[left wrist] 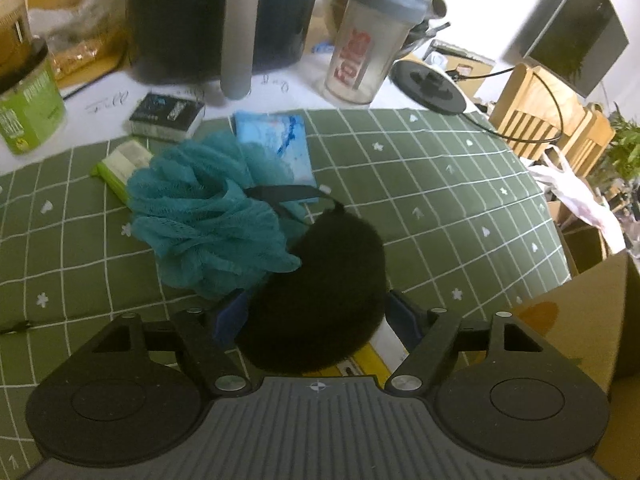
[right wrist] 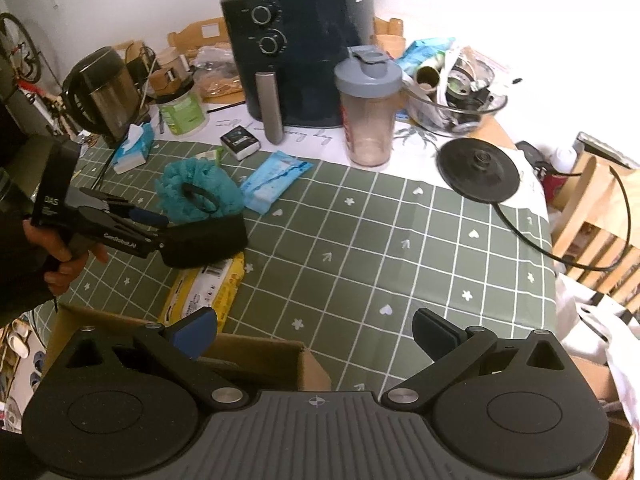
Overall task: Organize soft objects
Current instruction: 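Grasp the black foam pad with the left tool and lift it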
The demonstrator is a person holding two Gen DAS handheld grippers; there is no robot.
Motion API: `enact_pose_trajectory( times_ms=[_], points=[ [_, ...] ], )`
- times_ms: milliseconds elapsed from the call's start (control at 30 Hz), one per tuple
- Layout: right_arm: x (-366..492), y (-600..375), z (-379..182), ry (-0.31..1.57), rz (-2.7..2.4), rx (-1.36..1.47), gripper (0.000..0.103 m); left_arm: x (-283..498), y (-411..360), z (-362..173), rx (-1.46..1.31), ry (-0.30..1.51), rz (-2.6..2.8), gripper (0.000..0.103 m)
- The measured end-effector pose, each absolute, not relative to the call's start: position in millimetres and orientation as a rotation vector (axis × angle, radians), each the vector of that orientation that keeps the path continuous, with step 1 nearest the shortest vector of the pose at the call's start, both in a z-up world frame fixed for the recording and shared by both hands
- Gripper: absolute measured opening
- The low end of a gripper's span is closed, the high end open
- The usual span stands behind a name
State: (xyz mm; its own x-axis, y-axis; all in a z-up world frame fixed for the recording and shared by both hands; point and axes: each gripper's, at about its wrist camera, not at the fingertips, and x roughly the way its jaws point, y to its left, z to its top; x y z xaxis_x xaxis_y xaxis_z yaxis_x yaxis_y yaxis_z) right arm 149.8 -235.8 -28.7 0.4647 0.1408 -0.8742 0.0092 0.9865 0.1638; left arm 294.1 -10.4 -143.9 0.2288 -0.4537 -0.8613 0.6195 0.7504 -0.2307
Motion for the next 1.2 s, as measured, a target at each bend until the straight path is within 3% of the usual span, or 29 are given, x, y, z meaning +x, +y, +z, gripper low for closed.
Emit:
enact_pose_trajectory(
  times_ms=[600, 833, 1200],
  points=[
    [153.8, -236.1, -32.2, 1.097, 0.060, 0.171, 0.103, 322.1, -10.5, -164.8, 0.068, 1.229, -0.805, 0.083],
    [152.6, -236.2, -31.1, 1.094, 0.066, 0.169, 0.103, 309.4, -14.8, -155.4, 0.094, 1.187, -0.823, 0.064],
    [145.6, -245.2, -25.9, 1.084, 0.051, 0.168, 0.103, 269.4, -26.6, -125.0, 0.130, 1.056, -0.890, 0.059]
  ],
)
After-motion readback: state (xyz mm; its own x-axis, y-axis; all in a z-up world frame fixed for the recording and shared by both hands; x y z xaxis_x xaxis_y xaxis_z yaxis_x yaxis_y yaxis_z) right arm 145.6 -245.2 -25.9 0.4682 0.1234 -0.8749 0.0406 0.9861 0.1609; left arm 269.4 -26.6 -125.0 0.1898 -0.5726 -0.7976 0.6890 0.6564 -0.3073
